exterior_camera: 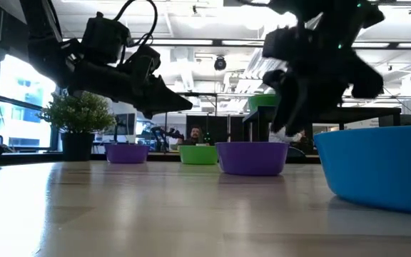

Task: Pick & Place Mini bowls
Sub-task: Stack the purple bowl on the other purple bowls on the shelf

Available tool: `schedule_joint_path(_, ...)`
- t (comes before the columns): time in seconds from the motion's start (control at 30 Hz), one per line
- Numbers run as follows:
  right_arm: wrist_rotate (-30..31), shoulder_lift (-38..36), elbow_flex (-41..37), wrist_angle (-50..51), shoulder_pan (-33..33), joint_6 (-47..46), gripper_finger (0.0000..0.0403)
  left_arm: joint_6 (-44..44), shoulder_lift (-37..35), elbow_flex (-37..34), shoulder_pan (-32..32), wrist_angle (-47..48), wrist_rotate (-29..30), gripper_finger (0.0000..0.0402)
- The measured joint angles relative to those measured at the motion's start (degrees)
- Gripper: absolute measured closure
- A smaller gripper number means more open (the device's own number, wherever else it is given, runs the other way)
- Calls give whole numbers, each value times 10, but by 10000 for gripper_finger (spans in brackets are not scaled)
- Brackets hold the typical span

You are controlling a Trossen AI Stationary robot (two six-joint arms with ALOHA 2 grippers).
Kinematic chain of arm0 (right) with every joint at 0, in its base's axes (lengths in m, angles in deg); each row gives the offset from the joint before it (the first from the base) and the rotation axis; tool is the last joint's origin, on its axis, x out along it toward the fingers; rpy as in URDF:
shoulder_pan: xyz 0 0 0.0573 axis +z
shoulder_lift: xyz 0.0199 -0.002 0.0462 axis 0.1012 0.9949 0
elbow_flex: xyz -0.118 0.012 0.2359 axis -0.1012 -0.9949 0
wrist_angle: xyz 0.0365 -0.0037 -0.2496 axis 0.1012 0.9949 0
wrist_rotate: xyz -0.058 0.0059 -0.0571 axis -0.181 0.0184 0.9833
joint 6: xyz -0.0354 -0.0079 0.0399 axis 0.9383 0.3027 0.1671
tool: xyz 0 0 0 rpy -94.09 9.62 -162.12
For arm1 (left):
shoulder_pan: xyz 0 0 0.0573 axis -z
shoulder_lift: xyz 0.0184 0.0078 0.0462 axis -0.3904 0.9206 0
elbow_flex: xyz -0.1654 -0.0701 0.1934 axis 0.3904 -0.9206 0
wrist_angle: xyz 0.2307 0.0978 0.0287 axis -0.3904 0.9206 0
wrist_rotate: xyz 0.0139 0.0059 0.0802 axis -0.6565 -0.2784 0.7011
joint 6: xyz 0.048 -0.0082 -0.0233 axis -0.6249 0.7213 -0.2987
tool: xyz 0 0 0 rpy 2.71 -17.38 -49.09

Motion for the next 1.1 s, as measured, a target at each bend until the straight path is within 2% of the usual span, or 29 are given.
schedule_joint_path(0.3, 7, 93, 43, 16, -5, 111, 279, 0, 0, 0, 0, 7, 0, 402)
schedule_joint_path(0.6, 7, 114, 43, 14, -6, 118, 394, 0, 0, 0, 0, 13, 0, 401)
schedule_joint_path(0.77, 7, 103, 51, 25, -6, 102, 388, 0, 0, 0, 0, 13, 0, 401)
schedule_joint_path(0.87, -6, 87, 64, 46, -5, 90, 399, 0, 0, 0, 0, 14, 0, 402)
schedule_joint_path(1.1, -52, 1, 115, 125, -5, 55, 400, 0, 0, 0, 0, 14, 0, 402)
